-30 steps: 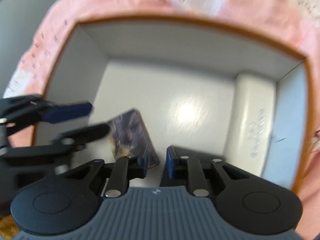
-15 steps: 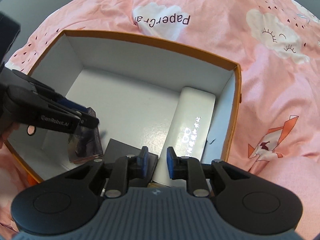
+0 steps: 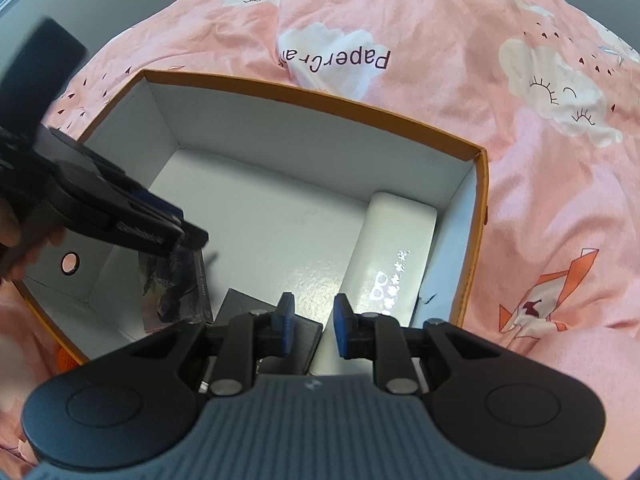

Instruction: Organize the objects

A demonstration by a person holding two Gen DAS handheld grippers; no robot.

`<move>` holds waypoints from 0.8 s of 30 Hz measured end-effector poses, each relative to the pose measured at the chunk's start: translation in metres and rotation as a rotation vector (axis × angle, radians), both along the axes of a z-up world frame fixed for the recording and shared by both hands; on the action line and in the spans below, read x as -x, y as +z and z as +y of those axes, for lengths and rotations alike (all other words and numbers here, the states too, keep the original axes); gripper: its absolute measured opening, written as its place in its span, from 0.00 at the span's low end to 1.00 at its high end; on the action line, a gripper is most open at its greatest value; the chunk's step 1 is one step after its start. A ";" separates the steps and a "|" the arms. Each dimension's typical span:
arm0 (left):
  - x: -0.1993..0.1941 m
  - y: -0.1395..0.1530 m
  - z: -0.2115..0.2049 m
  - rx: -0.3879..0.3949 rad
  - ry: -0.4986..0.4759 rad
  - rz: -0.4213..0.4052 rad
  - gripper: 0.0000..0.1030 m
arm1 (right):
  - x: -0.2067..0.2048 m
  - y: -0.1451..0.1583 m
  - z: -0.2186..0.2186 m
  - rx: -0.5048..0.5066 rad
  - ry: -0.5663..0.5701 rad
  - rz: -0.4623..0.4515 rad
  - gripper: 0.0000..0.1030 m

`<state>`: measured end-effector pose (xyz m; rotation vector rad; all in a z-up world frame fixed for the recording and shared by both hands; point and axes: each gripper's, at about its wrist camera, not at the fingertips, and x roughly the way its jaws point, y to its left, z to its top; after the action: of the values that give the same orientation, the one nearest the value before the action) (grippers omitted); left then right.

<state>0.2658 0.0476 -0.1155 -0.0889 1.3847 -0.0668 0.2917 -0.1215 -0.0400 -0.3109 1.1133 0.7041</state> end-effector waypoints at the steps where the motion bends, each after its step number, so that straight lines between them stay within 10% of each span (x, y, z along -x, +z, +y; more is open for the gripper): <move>1: 0.001 -0.003 0.000 0.005 0.004 0.001 0.40 | 0.001 0.001 -0.001 -0.002 0.002 0.001 0.22; 15: -0.001 -0.010 0.003 0.357 0.090 0.047 0.37 | 0.005 -0.004 0.003 0.011 0.004 0.006 0.22; 24: 0.010 0.013 0.003 0.214 0.061 -0.043 0.37 | 0.006 -0.006 0.000 0.011 -0.007 0.004 0.24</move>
<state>0.2560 0.0511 -0.1022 -0.3064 1.3280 -0.1655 0.2860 -0.1212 -0.0459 -0.3148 1.1220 0.6933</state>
